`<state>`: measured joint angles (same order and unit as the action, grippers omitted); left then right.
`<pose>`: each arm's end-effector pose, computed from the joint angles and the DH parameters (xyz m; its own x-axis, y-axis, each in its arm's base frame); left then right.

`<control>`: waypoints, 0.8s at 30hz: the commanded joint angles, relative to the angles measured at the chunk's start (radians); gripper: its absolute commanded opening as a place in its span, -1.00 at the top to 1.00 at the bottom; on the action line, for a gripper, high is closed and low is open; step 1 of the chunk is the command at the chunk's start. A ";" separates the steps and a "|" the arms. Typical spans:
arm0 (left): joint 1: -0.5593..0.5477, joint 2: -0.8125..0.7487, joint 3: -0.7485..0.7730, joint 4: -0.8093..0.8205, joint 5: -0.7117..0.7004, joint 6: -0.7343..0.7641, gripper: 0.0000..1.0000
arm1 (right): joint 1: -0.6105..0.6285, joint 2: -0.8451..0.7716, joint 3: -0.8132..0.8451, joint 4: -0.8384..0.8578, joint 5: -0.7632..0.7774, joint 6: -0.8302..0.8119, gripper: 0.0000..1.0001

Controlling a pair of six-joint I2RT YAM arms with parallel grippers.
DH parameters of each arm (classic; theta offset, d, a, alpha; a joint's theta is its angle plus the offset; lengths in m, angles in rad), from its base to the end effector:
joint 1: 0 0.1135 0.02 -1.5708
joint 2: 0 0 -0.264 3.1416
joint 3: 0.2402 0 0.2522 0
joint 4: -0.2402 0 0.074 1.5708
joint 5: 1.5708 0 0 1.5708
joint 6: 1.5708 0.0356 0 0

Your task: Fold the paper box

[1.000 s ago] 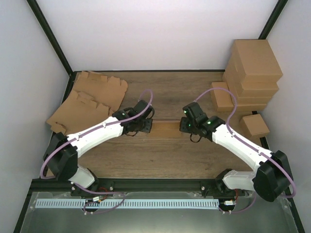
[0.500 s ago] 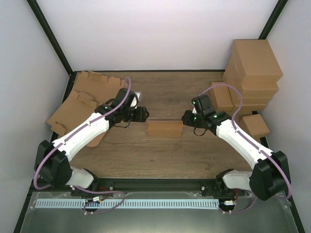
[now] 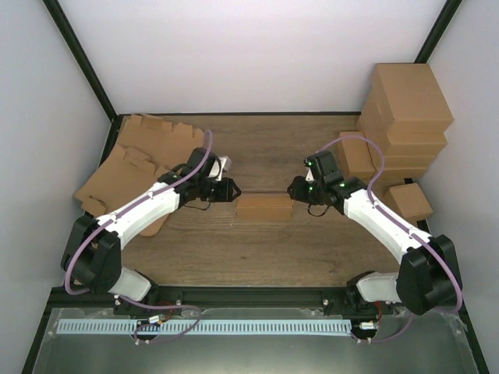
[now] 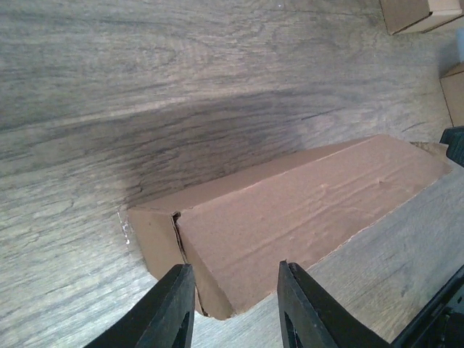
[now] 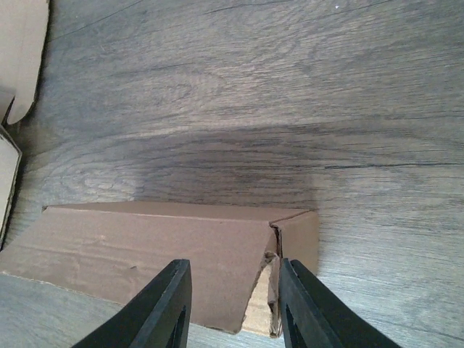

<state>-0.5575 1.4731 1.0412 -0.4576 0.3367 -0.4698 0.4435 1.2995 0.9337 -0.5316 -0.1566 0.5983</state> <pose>0.2565 -0.1738 0.2446 -0.8937 0.0537 -0.4454 0.3043 0.8020 -0.5139 0.2393 0.1198 0.2509 -0.8716 0.2019 -0.4466 -0.0251 0.8917 0.4520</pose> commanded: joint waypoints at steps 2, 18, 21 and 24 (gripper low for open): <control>0.004 0.013 -0.021 0.046 0.045 -0.009 0.34 | -0.007 0.005 -0.008 0.026 -0.038 0.004 0.33; 0.004 0.019 -0.054 0.050 0.051 -0.013 0.39 | -0.008 0.009 -0.035 0.017 -0.021 -0.002 0.44; 0.004 0.019 -0.057 0.052 0.057 -0.016 0.39 | -0.008 0.010 -0.036 0.026 -0.050 0.004 0.54; 0.004 0.019 -0.060 0.055 0.063 -0.018 0.40 | -0.008 0.009 -0.039 0.035 -0.066 0.015 0.55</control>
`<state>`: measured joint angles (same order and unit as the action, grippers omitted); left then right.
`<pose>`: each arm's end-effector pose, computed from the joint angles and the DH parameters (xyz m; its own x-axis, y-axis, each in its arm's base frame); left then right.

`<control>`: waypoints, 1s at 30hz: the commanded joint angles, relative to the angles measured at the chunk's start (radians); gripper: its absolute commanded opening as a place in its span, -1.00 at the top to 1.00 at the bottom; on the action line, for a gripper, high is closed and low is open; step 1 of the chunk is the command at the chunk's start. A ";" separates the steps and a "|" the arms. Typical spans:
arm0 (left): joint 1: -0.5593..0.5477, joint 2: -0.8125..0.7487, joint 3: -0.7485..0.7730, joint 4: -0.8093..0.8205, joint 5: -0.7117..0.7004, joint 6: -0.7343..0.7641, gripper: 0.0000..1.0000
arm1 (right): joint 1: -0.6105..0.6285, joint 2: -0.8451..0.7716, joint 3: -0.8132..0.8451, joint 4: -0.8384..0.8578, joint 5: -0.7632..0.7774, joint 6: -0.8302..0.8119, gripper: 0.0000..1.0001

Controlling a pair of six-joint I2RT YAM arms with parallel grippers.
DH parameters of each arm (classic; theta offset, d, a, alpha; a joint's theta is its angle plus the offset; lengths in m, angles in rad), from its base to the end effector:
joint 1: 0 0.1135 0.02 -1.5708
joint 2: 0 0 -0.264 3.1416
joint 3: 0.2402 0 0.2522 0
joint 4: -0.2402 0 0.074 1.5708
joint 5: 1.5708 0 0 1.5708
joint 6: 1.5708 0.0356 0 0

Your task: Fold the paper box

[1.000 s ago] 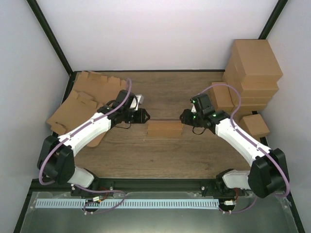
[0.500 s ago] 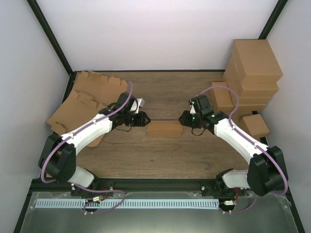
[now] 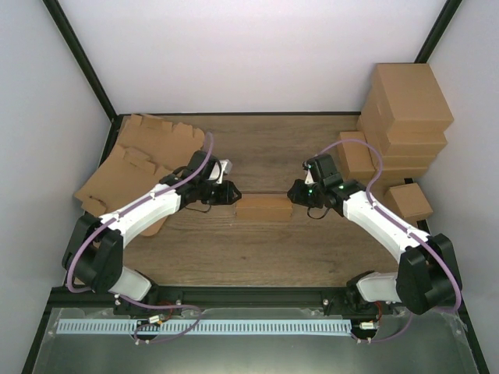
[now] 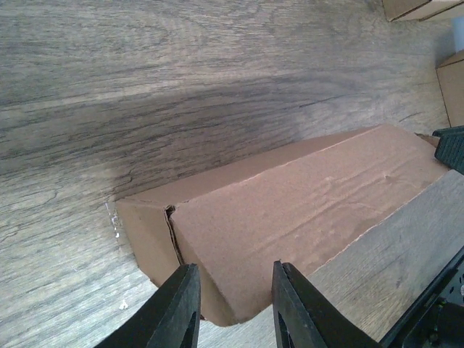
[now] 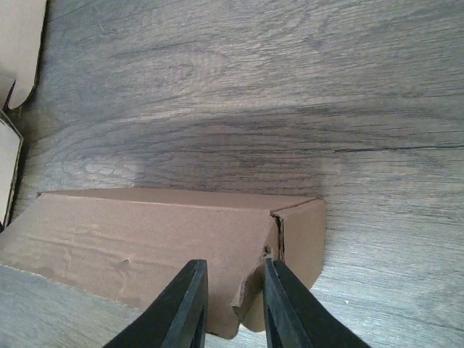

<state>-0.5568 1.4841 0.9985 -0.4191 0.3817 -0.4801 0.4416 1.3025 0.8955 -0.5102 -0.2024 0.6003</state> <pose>0.2544 -0.1740 0.2311 -0.9088 0.0608 -0.4128 0.3000 0.7828 -0.5452 0.2364 0.1197 0.2397 -0.8912 0.1908 -0.4116 -0.0312 0.8793 0.4752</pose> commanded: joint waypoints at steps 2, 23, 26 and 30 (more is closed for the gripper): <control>0.003 0.008 -0.019 0.019 0.021 -0.011 0.41 | -0.005 0.010 -0.004 0.016 -0.031 0.018 0.55; 0.003 0.004 -0.036 0.024 0.032 -0.015 0.50 | -0.006 0.011 -0.050 0.052 -0.074 0.051 0.66; 0.004 0.002 -0.044 0.026 0.036 -0.017 0.51 | -0.006 0.007 -0.068 0.059 -0.074 0.056 0.68; 0.003 0.002 -0.062 0.034 0.041 -0.019 0.57 | -0.006 0.001 -0.095 0.074 -0.083 0.058 0.70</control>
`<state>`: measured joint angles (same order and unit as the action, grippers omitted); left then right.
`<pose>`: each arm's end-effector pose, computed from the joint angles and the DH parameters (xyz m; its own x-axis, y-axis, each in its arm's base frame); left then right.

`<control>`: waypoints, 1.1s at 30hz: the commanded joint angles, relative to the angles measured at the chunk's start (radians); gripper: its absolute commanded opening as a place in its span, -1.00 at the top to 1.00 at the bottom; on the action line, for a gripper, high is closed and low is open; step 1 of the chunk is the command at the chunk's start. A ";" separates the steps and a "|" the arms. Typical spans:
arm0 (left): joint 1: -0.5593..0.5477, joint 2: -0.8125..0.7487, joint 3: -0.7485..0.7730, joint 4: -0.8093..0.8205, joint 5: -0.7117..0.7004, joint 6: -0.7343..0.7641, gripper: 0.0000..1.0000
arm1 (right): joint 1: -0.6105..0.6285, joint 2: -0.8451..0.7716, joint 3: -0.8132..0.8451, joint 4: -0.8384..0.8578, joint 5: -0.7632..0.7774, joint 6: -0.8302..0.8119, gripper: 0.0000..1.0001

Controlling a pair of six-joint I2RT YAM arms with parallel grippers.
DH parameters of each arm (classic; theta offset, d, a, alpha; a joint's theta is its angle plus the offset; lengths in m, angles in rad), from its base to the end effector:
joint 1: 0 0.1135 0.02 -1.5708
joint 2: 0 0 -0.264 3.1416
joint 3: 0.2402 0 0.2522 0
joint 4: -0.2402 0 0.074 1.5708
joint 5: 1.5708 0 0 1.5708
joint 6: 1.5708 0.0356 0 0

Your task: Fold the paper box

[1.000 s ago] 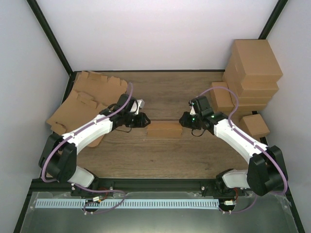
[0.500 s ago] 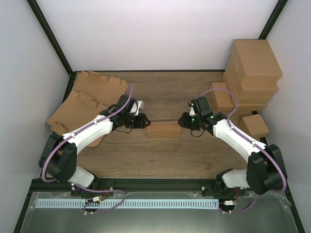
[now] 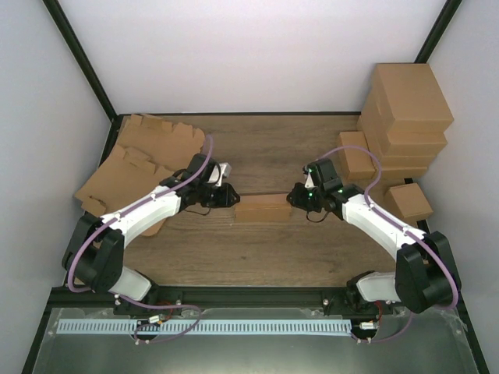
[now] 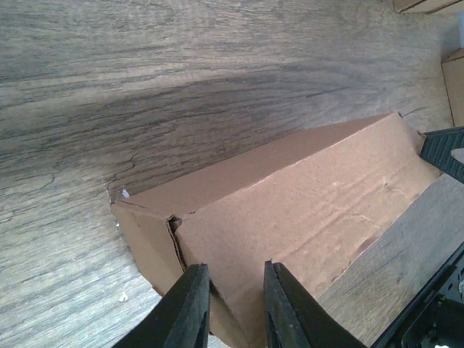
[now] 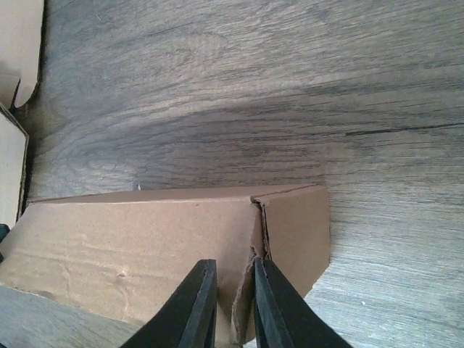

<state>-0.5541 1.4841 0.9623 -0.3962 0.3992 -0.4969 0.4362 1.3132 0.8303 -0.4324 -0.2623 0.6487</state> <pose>0.2515 -0.1719 0.2216 -0.9206 0.0532 -0.3868 0.2806 0.7788 -0.5610 0.2350 0.1197 0.2223 -0.9056 0.2216 -0.3615 -0.0052 0.8467 0.5321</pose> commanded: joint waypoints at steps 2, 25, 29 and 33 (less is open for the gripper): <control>0.000 0.001 -0.041 0.015 0.026 -0.001 0.59 | -0.001 -0.012 -0.046 0.003 -0.019 0.007 0.70; 0.000 -0.088 0.105 -0.110 -0.091 0.029 0.24 | -0.004 -0.078 0.095 -0.068 0.059 -0.077 0.34; 0.000 -0.080 0.097 -0.069 0.014 0.019 0.62 | -0.008 -0.073 0.093 -0.037 -0.044 -0.099 0.54; 0.007 -0.059 0.046 0.009 0.105 -0.008 0.92 | -0.050 -0.032 0.065 0.020 -0.226 -0.118 0.98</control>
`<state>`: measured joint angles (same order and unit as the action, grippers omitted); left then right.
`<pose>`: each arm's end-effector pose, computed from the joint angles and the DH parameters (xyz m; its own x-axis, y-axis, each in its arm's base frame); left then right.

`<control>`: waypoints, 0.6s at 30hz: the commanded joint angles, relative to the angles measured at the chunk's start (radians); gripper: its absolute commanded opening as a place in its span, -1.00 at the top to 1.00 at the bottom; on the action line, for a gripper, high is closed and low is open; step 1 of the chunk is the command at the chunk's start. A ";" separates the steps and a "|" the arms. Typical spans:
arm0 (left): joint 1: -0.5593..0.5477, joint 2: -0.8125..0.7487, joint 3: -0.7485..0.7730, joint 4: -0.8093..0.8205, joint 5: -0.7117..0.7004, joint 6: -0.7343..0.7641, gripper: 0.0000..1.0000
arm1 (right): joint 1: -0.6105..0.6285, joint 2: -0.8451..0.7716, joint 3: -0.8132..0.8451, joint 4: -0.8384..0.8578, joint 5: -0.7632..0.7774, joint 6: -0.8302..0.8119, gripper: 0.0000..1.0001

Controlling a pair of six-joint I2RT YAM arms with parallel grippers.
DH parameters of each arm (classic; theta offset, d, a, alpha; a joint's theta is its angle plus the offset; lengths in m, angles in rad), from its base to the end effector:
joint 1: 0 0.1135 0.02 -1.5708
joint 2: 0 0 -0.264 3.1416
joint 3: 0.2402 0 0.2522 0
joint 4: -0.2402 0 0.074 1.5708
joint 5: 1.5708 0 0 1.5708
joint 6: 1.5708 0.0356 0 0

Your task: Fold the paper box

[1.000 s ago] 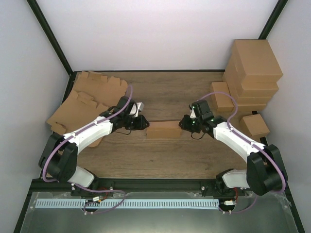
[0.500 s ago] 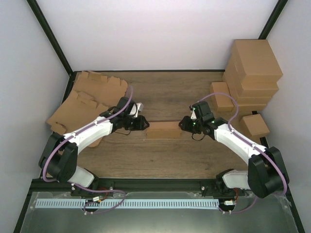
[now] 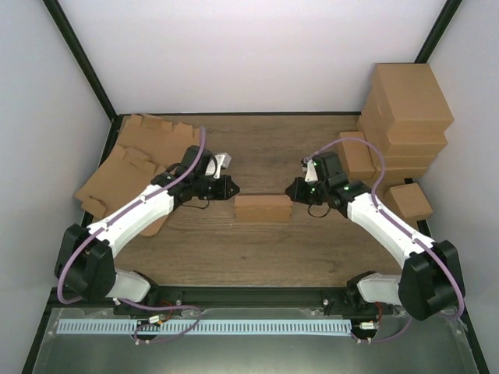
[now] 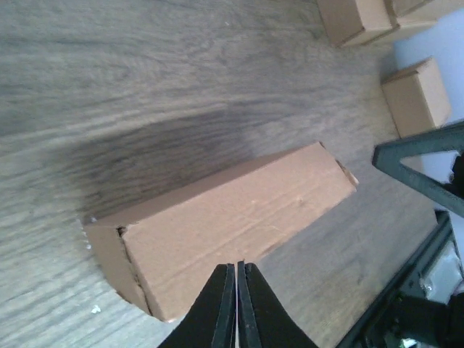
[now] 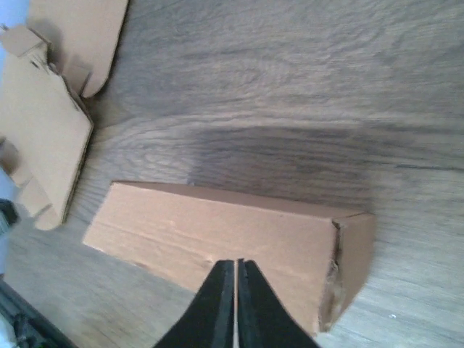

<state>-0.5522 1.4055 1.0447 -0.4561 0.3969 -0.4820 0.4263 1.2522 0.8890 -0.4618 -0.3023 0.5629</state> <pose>0.2482 -0.1691 0.2657 -0.8786 0.0392 -0.4759 0.3406 0.7500 -0.5670 0.2331 0.1175 0.2540 -0.8744 0.1624 -0.4572 -0.1325 0.8265 0.5471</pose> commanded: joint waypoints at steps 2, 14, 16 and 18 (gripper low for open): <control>0.018 0.024 -0.072 0.133 0.168 -0.042 0.92 | -0.080 0.034 -0.044 0.128 -0.333 -0.040 0.99; 0.112 0.059 -0.214 0.386 0.424 -0.124 0.92 | -0.177 0.147 -0.159 0.415 -0.774 -0.016 0.99; 0.117 0.071 -0.231 0.409 0.436 -0.123 0.92 | -0.182 0.162 -0.165 0.429 -0.773 -0.018 0.99; 0.122 0.086 -0.254 0.445 0.449 -0.124 0.92 | -0.194 0.185 -0.179 0.455 -0.789 -0.015 0.99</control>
<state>-0.4419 1.4635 0.8291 -0.1204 0.7712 -0.5987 0.2584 1.4082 0.7101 -0.0929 -0.9962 0.5465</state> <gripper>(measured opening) 0.038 0.010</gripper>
